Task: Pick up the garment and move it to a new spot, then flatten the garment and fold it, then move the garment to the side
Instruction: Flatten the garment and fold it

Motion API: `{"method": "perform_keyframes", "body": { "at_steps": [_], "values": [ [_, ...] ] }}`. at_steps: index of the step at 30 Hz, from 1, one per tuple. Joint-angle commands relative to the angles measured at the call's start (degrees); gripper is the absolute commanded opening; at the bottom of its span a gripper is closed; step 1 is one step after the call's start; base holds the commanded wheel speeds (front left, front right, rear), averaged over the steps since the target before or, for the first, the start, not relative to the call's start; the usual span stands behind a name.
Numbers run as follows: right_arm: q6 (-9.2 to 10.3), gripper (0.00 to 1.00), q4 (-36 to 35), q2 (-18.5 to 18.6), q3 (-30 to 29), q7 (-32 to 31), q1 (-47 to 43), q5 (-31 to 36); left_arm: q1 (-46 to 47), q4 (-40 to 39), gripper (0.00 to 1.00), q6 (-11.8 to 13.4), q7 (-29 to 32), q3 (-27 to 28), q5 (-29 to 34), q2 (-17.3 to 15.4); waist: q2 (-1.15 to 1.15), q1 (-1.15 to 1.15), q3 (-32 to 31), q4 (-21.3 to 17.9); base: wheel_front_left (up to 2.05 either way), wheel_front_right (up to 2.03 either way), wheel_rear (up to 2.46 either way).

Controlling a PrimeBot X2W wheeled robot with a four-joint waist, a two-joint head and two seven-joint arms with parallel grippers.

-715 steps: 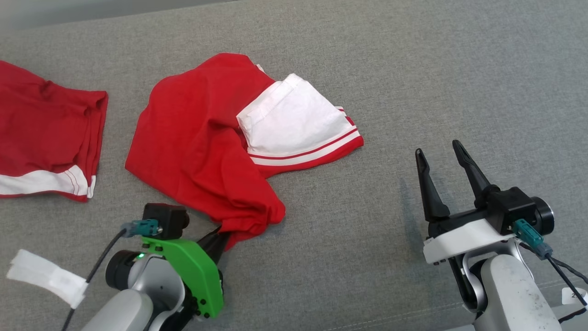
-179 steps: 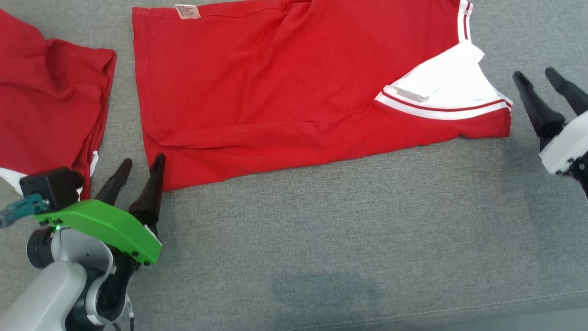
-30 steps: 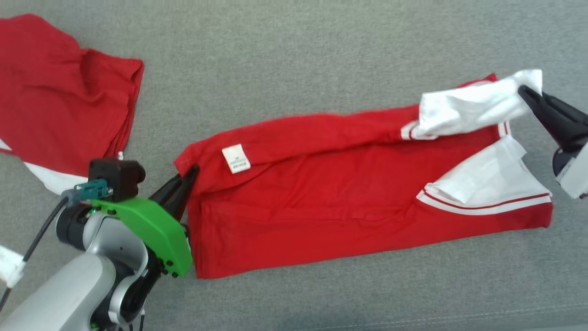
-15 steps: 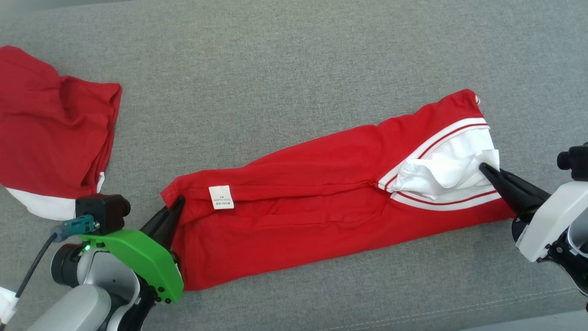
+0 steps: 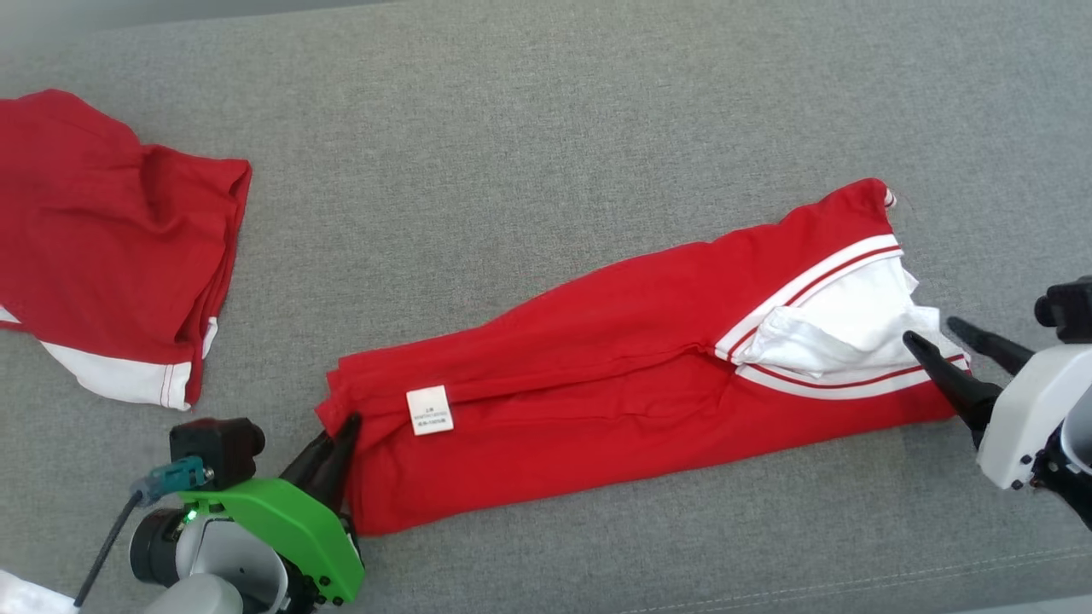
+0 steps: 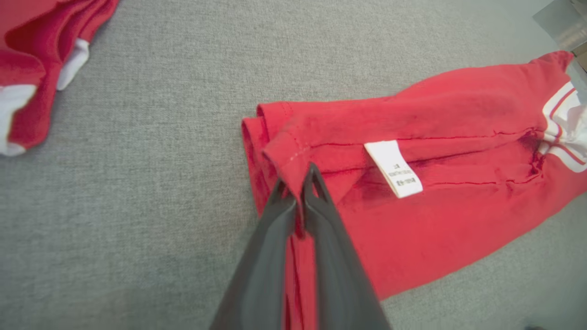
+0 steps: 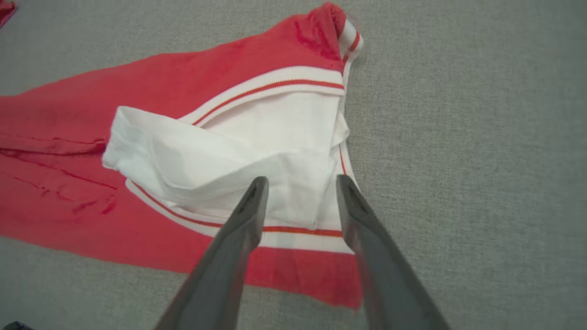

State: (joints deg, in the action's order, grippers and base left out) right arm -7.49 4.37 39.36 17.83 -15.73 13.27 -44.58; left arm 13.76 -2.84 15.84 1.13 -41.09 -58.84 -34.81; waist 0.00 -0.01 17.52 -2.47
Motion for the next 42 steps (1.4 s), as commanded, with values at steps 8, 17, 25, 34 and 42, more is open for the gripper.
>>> {"method": "perform_keyframes", "body": {
  "at_steps": [8,17,25,34,42],
  "values": [
    [-0.01,1.0,-4.73,2.0,-11.53,-10.5,-0.72,-3.58,-3.46,0.45,1.0,6.41,-9.45,-0.04,9.12,-1.32,0.0,0.01,-1.63,0.5,0.0,0.0,0.0],
    [-0.01,1.0,3.49,-5.79,-15.68,-20.88,5.6,4.39,-7.24,-1.35,1.0,13.24,-16.3,7.68,15.81,1.37,0.0,0.01,1.2,4.85,0.0,0.0,0.0],
    [-0.01,1.0,12.01,-7.93,-14.49,-23.08,8.1,7.87,-8.2,0.15,1.0,6.99,-16.34,12.37,19.31,5.57,0.0,0.01,1.93,8.63,0.0,0.0,0.0],
    [-0.22,0.0,17.91,-12.34,-11.84,-27.23,8.36,1.86,-10.5,4.48,1.0,-1.73,-16.32,19.32,23.4,12.28,0.0,0.01,-0.32,10.6,0.0,0.0,0.0],
    [-0.01,0.0,20.36,-11.9,-16.53,-27.52,8.51,-5.25,-13.21,9.03,1.0,-7.54,-16.33,25.94,26.84,15.88,0.0,0.01,-3.12,8.47,0.0,0.0,0.0]
  ]
}}
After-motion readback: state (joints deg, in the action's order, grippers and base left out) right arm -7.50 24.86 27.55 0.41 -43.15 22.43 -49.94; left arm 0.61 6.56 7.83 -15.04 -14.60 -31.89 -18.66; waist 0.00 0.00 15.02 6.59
